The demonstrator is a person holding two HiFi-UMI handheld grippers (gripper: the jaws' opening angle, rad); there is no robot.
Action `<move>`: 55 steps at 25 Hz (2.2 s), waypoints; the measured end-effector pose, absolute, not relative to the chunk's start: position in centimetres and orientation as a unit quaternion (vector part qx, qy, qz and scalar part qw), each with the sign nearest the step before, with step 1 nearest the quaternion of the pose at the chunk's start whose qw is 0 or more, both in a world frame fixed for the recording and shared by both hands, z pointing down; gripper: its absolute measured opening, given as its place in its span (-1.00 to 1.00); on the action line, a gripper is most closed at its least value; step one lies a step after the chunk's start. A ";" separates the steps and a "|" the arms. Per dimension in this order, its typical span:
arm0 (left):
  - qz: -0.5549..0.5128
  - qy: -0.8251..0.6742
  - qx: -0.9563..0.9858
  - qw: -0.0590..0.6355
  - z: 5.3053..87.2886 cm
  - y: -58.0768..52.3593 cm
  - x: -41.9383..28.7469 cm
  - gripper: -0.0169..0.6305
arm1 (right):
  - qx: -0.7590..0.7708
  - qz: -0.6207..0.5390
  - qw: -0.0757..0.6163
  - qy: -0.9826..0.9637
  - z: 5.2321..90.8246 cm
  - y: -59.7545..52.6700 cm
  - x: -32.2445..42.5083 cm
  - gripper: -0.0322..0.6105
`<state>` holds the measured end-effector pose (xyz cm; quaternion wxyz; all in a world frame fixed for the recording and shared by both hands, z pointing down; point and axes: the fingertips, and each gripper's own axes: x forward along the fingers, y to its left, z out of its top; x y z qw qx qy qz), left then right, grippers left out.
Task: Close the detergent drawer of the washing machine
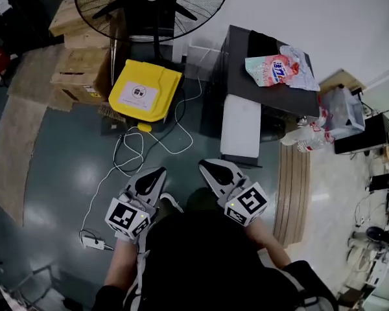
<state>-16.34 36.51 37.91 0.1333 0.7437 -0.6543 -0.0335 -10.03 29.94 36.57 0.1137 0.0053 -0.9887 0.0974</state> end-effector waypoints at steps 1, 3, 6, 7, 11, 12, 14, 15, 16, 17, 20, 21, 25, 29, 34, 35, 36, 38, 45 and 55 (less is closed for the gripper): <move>-0.030 -0.646 0.750 0.136 38.1 35.8 -16.2 -0.91 | 0.018 0.100 0.114 -0.988 36.7 29.3 -9.7 -0.83; -0.023 -0.633 0.761 0.140 38.5 34.4 -15.7 -0.91 | 0.040 0.106 0.112 -0.987 37.0 27.8 -8.9 -0.83; -0.011 -0.618 0.772 0.147 39.3 31.8 -14.5 -0.91 | 0.068 0.114 0.110 -0.985 37.4 25.2 -7.1 -0.83; -0.006 -0.613 0.776 0.149 39.5 30.8 -14.1 -0.91 | 0.076 0.116 0.109 -0.984 37.6 24.2 -6.3 -0.83; 0.008 -0.587 0.794 0.156 41.0 26.8 -11.8 -0.91 | 0.117 0.132 0.115 -0.978 39.3 20.0 -2.7 -0.83; 0.014 -0.579 0.799 0.159 41.3 25.8 -11.2 -0.91 | 0.127 0.137 0.117 -0.975 39.8 19.0 -1.8 -0.83; 0.030 -0.566 0.808 0.162 42.0 23.9 -9.9 -0.91 | 0.145 0.144 0.120 -0.971 40.7 17.0 0.1 -0.83; 0.038 -0.561 0.811 0.164 42.4 23.0 -9.3 -0.91 | 0.154 0.147 0.123 -0.969 41.3 16.1 1.1 -0.83; 0.045 -0.556 0.814 0.166 42.8 22.1 -8.7 -0.91 | 0.163 0.149 0.126 -0.967 41.9 15.2 2.1 -0.83; 0.052 -0.551 0.816 0.168 43.3 21.3 -8.1 -0.91 | 0.172 0.151 0.128 -0.965 42.6 14.3 3.1 -0.83; 0.075 -0.534 0.824 0.175 44.8 19.1 -6.2 -0.91 | 0.196 0.162 0.137 -0.957 44.6 12.1 6.0 -0.83; 0.082 -0.527 0.827 0.179 45.2 18.4 -5.6 -0.91 | 0.202 0.166 0.142 -0.955 45.3 11.5 7.0 -0.83; 0.106 -0.509 0.832 0.194 47.2 16.3 -3.7 -0.91 | 0.223 0.175 0.166 -0.944 48.1 9.7 10.3 -0.83; 0.128 -0.497 0.831 0.213 49.5 14.8 -2.7 -0.91 | 0.235 0.187 0.197 -0.933 51.0 8.9 12.8 -0.83; 0.173 -0.456 0.840 0.237 52.8 14.0 -1.1 -0.91 | 0.257 0.194 0.231 -0.918 54.2 8.2 15.0 -0.83; 0.182 -0.447 0.842 0.240 53.4 13.9 -0.9 -0.91 | 0.260 0.196 0.237 -0.915 54.8 8.2 15.4 -0.83; 0.190 -0.437 0.845 0.242 53.9 13.8 -0.7 -0.91 | 0.263 0.201 0.242 -0.912 55.5 8.3 15.6 -0.81; 0.207 -0.416 0.850 0.247 55.1 13.5 -0.4 -0.91 | 0.268 0.213 0.254 -0.905 56.8 8.3 16.0 -0.71; 0.257 -0.326 0.864 0.286 59.6 13.8 0.5 -0.66 | 0.284 0.245 0.302 -0.876 61.6 8.8 16.9 -0.44; 0.324 -0.221 0.866 0.311 63.8 15.5 2.8 -0.41 | 0.279 0.265 0.336 -0.860 65.6 9.3 17.1 -0.28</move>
